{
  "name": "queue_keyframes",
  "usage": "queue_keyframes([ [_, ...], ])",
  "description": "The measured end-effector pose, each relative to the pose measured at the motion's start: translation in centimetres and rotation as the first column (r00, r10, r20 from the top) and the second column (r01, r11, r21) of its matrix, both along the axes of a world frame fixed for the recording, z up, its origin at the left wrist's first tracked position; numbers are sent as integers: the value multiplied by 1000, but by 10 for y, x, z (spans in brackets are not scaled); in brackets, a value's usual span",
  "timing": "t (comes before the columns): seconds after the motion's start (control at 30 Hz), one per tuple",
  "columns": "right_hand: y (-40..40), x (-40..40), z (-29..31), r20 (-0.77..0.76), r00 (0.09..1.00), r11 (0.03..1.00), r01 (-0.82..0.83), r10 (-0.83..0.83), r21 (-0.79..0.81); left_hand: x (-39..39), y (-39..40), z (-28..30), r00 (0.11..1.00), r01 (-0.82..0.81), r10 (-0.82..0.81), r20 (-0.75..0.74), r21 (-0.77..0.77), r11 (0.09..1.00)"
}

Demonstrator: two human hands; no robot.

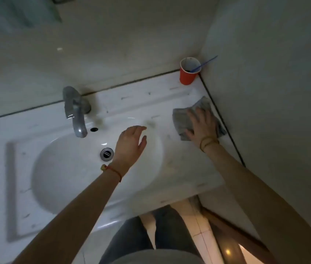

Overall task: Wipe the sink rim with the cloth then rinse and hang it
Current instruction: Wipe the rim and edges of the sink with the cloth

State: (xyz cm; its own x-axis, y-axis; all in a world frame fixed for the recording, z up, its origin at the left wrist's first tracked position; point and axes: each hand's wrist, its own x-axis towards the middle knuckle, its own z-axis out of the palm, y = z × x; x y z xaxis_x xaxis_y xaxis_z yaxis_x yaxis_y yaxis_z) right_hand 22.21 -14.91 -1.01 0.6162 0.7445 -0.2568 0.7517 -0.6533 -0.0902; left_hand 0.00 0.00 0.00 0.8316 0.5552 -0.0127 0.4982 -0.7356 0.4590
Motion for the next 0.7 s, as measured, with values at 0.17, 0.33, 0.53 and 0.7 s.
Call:
queue_keyframes([
  [0.17,-2,9,-28,131,991,998,-11,18,-56,20,17,-25,999,-21,15,45,127,992],
  [0.33,-2,3,-44,154,987,999,-47,50,-27,29,41,-42,992,-53,25,127,220,974],
  [0.53,1,0,-64,293,956,982,-84,30,172,41,74,-49,980,-61,1,198,294,954],
  [0.7,15,-2,-58,132,989,915,4,-63,403,53,101,-56,981,-50,-10,192,305,951],
])
